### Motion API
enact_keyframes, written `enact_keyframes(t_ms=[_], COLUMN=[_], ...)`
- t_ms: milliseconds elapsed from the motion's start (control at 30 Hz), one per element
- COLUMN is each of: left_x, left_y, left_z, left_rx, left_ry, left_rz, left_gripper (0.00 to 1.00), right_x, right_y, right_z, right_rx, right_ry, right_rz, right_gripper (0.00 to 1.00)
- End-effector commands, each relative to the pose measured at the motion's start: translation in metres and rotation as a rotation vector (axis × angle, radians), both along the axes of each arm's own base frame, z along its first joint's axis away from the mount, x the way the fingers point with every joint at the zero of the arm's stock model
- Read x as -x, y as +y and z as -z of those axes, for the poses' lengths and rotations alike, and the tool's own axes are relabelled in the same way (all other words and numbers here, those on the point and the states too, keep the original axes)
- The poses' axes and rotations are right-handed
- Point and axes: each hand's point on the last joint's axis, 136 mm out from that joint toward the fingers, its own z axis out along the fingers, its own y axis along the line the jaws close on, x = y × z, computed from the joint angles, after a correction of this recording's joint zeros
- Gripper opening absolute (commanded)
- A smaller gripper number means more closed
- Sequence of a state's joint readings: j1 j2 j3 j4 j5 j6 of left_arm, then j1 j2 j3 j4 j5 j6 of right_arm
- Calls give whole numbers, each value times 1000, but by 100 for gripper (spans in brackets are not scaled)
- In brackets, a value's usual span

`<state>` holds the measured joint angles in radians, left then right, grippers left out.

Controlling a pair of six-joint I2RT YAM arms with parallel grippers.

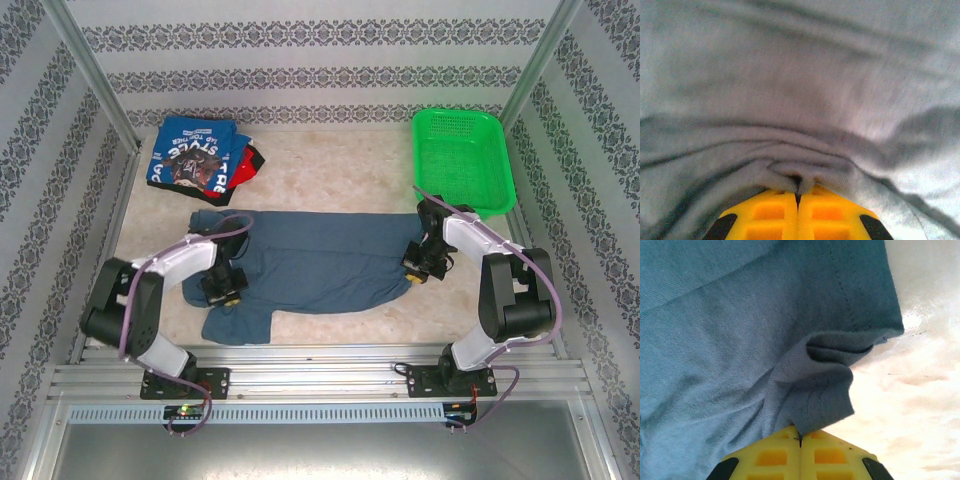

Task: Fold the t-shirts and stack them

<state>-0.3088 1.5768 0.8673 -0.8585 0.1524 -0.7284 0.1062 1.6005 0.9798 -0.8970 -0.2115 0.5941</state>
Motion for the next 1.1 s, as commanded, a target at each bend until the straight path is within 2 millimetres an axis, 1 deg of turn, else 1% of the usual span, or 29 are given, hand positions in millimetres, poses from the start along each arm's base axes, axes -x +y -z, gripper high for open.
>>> enact_keyframes(t_ms=[0,33,133,167,233,267,367,400,467,500,567,667,733,833,933,1067], left_x=[-34,-39,-45,-45,-50,-52,-58,-56,-47,-42,-22,5,22,43,56,71], left_y=[-4,-4,-4,-5,-7,-9,-14,-16,-15,-14,-6,-1,3,14,20,35], left_z=[0,1,6,7,6,1,-22,-33,-50,-53,-64,-66,-61,-48,-37,-19], left_rx=[9,5,8,11,23,32,66,79,97,96,87,106,117,117,108,18], left_ry=[-59,-59,-54,-58,-82,-92,-142,-153,-169,-169,-172,-157,-137,-99,-72,-7], left_rz=[70,79,92,97,99,97,79,70,38,29,-14,-94,-151,-239,-280,-299], left_gripper=[2,2,2,4,22,28,53,59,66,67,70,72,72,72,70,65], right_x=[-5,-7,-8,-7,-10,-11,-14,-15,-17,-16,-17,-18,-18,-19,-21,-22], right_y=[-5,-7,-15,-17,-19,-18,-15,-15,-14,-13,-12,-11,-11,-10,-8,-8], right_z=[-2,-1,2,4,6,7,8,8,9,10,11,11,11,12,14,13], right_rx=[7,15,24,26,21,16,6,3,-1,-3,-8,-13,-14,-18,-26,-28], right_ry=[-10,-11,-9,-6,-13,-11,-9,-9,-8,-6,-6,-5,-5,-2,3,1], right_rz=[-10,-11,0,6,15,17,14,13,12,13,18,20,20,18,15,10], right_gripper=[5,5,5,5,5,5,5,5,5,5,6,5,6,6,6,6])
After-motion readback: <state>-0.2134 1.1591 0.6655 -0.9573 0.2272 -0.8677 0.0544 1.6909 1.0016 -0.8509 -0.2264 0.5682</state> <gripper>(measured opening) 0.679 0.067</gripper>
